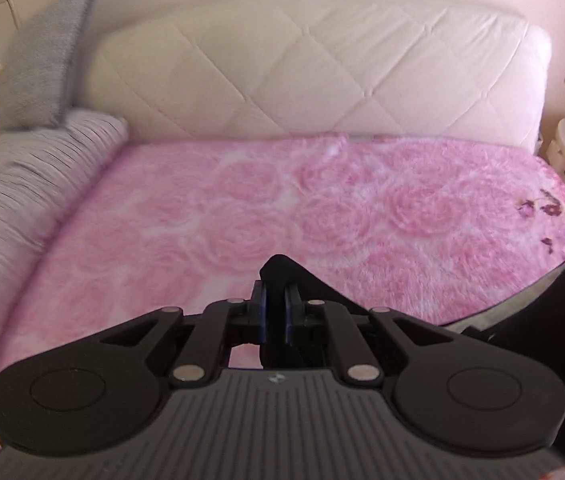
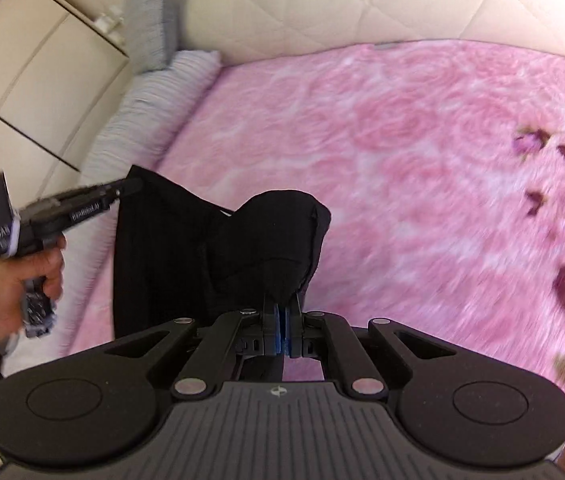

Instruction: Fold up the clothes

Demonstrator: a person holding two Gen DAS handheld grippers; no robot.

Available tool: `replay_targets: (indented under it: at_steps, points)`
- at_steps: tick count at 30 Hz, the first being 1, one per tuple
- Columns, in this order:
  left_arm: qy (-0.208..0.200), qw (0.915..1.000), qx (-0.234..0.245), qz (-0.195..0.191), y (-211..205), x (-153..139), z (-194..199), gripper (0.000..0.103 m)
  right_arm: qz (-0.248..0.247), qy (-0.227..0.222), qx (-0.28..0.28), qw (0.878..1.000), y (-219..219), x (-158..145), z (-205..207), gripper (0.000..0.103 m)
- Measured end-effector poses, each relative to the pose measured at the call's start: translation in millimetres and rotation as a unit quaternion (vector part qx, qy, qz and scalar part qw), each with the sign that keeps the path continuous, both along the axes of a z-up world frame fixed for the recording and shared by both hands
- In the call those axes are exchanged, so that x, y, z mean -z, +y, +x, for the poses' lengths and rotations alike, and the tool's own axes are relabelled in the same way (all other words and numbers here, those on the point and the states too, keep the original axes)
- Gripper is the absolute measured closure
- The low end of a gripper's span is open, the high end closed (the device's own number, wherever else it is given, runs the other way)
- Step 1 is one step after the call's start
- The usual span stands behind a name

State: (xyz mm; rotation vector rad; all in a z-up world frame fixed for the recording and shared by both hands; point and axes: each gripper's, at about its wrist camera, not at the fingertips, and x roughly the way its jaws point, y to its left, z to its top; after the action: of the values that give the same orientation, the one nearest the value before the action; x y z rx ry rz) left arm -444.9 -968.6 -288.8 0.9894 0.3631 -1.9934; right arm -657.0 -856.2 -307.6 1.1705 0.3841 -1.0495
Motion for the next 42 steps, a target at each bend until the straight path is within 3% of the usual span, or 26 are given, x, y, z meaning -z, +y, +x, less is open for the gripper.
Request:
replay_targets:
  at_steps: [2, 4, 6, 8, 9, 12, 16, 19, 22, 25, 30, 32, 34, 36, 37, 38, 40, 41, 42]
  points:
    - [0.004, 0.9995, -0.008, 0.030, -12.3, 24.3, -5.6, 0.095, 0.025, 0.018, -0.007, 1.000, -5.6, 23.5, -8.8, 0.099]
    - [0.010, 0.9985, -0.020, 0.050, -5.6, 26.3, 11.9, 0.090, 0.049, 0.038, -0.013, 0.998, -3.0, 37.8, -17.0, 0.096]
    - [0.019, 0.9970, -0.038, 0.065, 8.0, 20.2, 37.9, 0.075, 0.069, 0.059, -0.014, 0.996, -0.3, 45.5, -18.4, 0.087]
    - [0.026, 0.9947, -0.072, 0.068, 31.8, 5.3, 75.3, 0.071, 0.063, 0.089, -0.006, 0.994, 7.5, 39.9, -17.8, 0.060]
    - [0.026, 0.9932, -0.091, 0.067, 46.0, -2.6, 96.1, 0.071, 0.047, 0.111, -0.003, 0.993, 12.4, 32.1, -16.0, 0.057]
    - [0.018, 0.9855, -0.157, 0.061, 101.9, -24.2, 166.0, 0.068, -0.015, 0.162, -0.022, 0.986, 25.9, 0.9, -0.7, 0.057]
    - [-0.016, 0.9696, -0.235, 0.065, 206.6, -37.9, 255.2, 0.061, -0.071, 0.155, -0.106, 0.980, 49.3, -31.2, 42.1, 0.053]
    - [-0.051, 0.9583, -0.269, 0.081, 299.0, -33.4, 304.9, 0.054, -0.081, 0.145, -0.199, 0.966, 77.5, -35.9, 95.1, 0.052]
    - [-0.072, 0.9530, -0.274, 0.106, 393.0, -18.4, 334.5, 0.045, -0.061, 0.131, -0.275, 0.951, 115.7, -30.3, 148.7, 0.044]
    - [-0.080, 0.9558, -0.254, 0.125, 475.0, -0.8, 346.4, 0.040, -0.027, 0.126, -0.331, 0.935, 163.0, -16.8, 197.8, 0.040]
    - [-0.052, 0.9789, -0.150, 0.129, 570.1, 28.0, 325.5, 0.027, 0.011, 0.141, -0.396, 0.907, 241.6, 4.9, 265.5, 0.032]
    - [-0.051, 0.9856, -0.114, 0.114, 588.2, 44.3, 311.9, 0.027, 0.027, 0.147, -0.402, 0.903, 267.5, 15.9, 285.3, 0.030]
    - [-0.051, 0.9864, -0.114, 0.107, 589.1, 66.5, 303.0, 0.030, 0.044, 0.161, -0.385, 0.908, 281.9, 28.3, 297.9, 0.030]
    - [-0.045, 0.9842, -0.130, 0.112, 584.2, 84.5, 301.5, 0.056, 0.048, 0.180, -0.355, 0.916, 290.2, 34.7, 302.5, 0.030]
    - [-0.039, 0.9831, -0.137, 0.115, 580.9, 90.3, 301.0, 0.062, 0.047, 0.188, -0.340, 0.920, 291.8, 35.7, 301.3, 0.030]
    - [-0.031, 0.9835, -0.134, 0.117, 580.7, 90.5, 302.1, 0.078, 0.043, 0.196, -0.327, 0.923, 292.7, 35.8, 299.5, 0.030]
    - [-0.014, 0.9849, -0.123, 0.121, 582.3, 87.5, 305.3, 0.088, 0.034, 0.213, -0.314, 0.925, 292.6, 35.6, 293.7, 0.027]
    - [0.007, 0.9832, -0.123, 0.134, 581.5, 81.5, 313.0, 0.098, 0.030, 0.220, -0.306, 0.926, 290.6, 35.1, 289.0, 0.026]
    - [0.031, 0.9799, -0.126, 0.151, 580.1, 74.1, 322.7, 0.101, 0.028, 0.224, -0.295, 0.929, 286.2, 35.0, 283.8, 0.024]
